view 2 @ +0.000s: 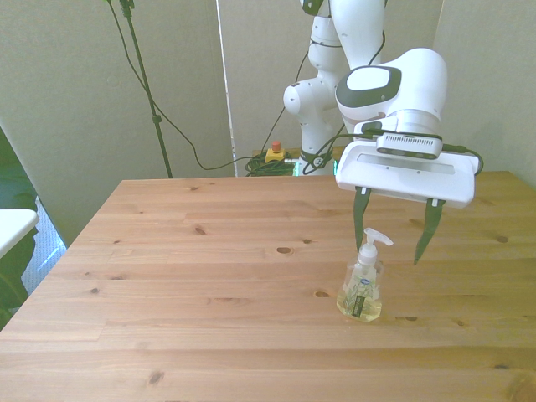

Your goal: Stand the sanitizer

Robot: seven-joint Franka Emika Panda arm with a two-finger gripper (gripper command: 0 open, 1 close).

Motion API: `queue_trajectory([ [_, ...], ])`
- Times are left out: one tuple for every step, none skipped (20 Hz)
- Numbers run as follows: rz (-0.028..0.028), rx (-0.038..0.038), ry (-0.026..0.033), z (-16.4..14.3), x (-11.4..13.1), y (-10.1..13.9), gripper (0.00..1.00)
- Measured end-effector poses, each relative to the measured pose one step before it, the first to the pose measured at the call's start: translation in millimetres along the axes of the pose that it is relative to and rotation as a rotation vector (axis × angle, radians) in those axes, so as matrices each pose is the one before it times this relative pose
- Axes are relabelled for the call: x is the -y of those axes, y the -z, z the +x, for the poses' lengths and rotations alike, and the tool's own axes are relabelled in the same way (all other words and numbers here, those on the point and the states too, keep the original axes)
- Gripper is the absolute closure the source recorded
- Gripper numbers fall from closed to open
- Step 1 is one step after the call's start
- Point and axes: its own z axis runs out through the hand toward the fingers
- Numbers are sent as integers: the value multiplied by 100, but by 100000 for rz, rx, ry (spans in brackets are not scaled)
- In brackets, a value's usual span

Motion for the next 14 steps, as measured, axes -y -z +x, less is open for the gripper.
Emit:
queue_trajectory([
  [63, 630, 125, -38, 217, 133, 0],
  [109, 790, 213, -27, 238, 197, 0],
  [96, 1003, 222, 8, 248, 248, 0],
  [37, 1348, 164, 1, 262, 308, 0],
  [-37, 1622, 268, -7, 220, 354, 0],
  [-129, 1969, 245, 5, 184, 375, 0],
  [-299, 2217, 486, -22, 59, 384, 0],
  [-218, 1876, 536, 19, 4, 339, 0],
  [-177, 1401, 213, 146, -11, 340, 0],
  [-611, 1464, 338, 200, -104, 246, 0],
  [-756, 1090, 472, 238, -110, 174, 0],
  [-757, 1002, 506, 162, -48, 162, 0],
  [-536, 1196, 559, 44, -31, 132, 0],
  [-614, 1031, 515, -11, 34, 103, 0],
])
